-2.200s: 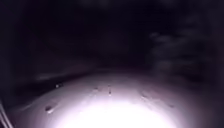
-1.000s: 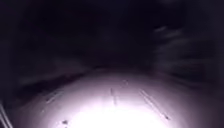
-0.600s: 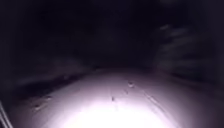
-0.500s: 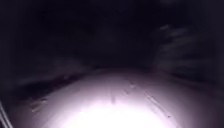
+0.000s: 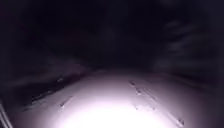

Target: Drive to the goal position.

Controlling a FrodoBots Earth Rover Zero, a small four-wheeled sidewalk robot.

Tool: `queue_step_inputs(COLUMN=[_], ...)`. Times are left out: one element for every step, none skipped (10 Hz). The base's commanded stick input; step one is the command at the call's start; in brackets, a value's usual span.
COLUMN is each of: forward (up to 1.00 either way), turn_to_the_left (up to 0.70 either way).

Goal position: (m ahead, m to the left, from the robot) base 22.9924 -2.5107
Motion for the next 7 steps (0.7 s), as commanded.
queue_step_inputs(forward=[1.00, 1.00, 1.00, 1.00, 1.00, 1.00, 1.00], turn_to_the_left=[0.00, 0.00, 0.00, 0.00, 0.00, 0.00, 0.00])
